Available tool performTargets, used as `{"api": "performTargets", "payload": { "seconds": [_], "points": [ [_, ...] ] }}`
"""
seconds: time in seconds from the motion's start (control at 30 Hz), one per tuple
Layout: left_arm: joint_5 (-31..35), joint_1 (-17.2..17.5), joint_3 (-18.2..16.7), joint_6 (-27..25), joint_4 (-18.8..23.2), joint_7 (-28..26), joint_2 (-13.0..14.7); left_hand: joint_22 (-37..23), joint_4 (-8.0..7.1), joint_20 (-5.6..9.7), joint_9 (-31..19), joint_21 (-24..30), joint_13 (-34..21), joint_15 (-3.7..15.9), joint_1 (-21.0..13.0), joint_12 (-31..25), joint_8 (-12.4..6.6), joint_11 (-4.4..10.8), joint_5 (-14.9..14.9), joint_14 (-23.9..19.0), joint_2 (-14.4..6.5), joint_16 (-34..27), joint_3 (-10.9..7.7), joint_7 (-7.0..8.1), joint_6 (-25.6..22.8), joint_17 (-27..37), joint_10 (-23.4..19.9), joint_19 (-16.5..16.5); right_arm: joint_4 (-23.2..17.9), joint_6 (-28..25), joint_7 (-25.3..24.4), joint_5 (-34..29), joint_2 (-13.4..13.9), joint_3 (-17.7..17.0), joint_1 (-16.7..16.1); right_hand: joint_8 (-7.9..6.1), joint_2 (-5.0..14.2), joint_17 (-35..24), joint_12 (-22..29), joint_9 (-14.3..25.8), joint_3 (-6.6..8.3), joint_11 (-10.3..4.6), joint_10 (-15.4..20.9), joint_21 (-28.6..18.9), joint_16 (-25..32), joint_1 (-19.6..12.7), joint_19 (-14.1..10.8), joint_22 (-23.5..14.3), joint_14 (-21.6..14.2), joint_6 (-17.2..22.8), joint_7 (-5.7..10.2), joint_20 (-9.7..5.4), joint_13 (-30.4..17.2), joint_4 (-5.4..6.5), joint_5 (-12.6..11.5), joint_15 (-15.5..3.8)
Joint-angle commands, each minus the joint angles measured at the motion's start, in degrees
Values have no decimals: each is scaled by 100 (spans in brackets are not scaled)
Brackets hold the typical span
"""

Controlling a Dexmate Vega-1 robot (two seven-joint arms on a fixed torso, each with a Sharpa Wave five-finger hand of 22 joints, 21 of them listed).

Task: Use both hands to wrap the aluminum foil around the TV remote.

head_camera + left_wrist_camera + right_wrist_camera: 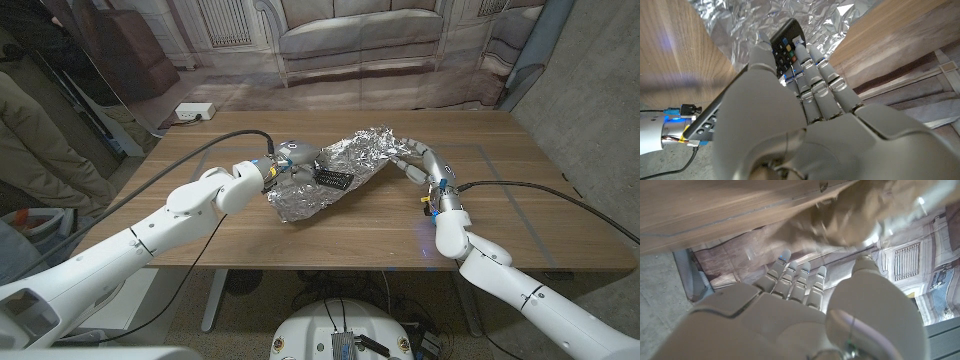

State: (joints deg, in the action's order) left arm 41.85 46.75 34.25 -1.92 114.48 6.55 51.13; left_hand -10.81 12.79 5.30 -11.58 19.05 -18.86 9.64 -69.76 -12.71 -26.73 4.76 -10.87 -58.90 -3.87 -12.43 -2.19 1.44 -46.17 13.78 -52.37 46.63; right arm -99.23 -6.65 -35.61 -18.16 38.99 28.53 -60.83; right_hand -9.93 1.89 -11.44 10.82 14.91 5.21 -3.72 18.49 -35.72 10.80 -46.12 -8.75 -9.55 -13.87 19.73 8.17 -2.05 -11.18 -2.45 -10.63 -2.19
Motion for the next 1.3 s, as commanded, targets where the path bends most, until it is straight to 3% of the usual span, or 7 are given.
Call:
{"api": "performTargets", "payload": {
  "seconds": [0.03,0.13,0.23,0.37,0.8,1.1,1.3],
  "points": [
    [-91,-50,46,35,-38,41,-105,-8,-829,98,-48,-8,-1236,284,-371,3,-461,710,-21,27,-420,19,-871,213,-652,4,-699,-38,-245,-135,782,202,440,16,177,27,33,9,45,-41,-12,-57,-63,41,47,56,-156,-24,-40,-300,-22,-119,4,-23,-38,-130],
    [-69,-80,61,51,-30,61,-104,-8,-829,99,-48,-7,-1238,281,-369,4,-462,713,-20,31,-417,20,-873,226,-651,4,-704,-37,-298,-232,946,180,479,63,265,19,62,16,28,-88,-18,-62,-171,42,79,81,-309,-29,-101,-496,29,12,17,-29,-41,-151],
    [11,-120,44,56,13,73,-61,-8,-829,95,-47,-7,-1243,279,-367,7,-466,713,-20,33,-415,19,-875,210,-657,4,-701,-40,-354,-300,942,241,443,38,251,-11,61,23,10,-145,-53,57,-333,114,72,162,-311,-36,-80,-654,69,202,28,-17,-35,20],
    [150,-209,-9,151,-65,-30,30,-8,-828,98,-46,-7,-1249,282,-367,10,-468,709,-21,38,-415,20,-879,210,-657,4,-697,-44,-402,-334,843,321,402,-12,161,-11,63,23,22,-170,-74,87,-359,158,61,222,-280,-39,-45,-741,43,296,30,2,-33,67],
    [898,-860,269,1202,-1272,-1294,-68,-10,-825,110,-41,-8,-1267,289,-365,15,-485,710,-23,25,-411,9,-890,229,-688,8,-704,-57,-697,-698,667,570,308,-113,-163,-57,155,9,2,-212,-78,150,-532,232,55,325,-258,-49,19,-800,-44,346,30,53,-26,50],
    [927,-1312,564,1969,-1828,-1076,-47,-9,-827,142,-35,-52,-1278,294,-355,38,-489,708,-26,78,-404,28,-897,258,-684,5,-674,-175,-1054,-1120,605,482,318,-76,-274,-74,178,10,10,-226,-76,202,-565,264,45,340,-240,-52,63,-795,-66,360,28,53,-23,55],
    [1282,-1496,703,2182,-1981,-959,44,-8,-824,150,-32,-53,-1275,300,-359,52,-492,706,-28,96,-405,33,-904,260,-687,5,-659,-177,-1176,-1362,663,478,304,-10,-262,-79,193,10,12,-236,-76,232,-600,293,44,352,-212,-53,80,-806,-75,377,27,54,-20,66]
  ]
}}
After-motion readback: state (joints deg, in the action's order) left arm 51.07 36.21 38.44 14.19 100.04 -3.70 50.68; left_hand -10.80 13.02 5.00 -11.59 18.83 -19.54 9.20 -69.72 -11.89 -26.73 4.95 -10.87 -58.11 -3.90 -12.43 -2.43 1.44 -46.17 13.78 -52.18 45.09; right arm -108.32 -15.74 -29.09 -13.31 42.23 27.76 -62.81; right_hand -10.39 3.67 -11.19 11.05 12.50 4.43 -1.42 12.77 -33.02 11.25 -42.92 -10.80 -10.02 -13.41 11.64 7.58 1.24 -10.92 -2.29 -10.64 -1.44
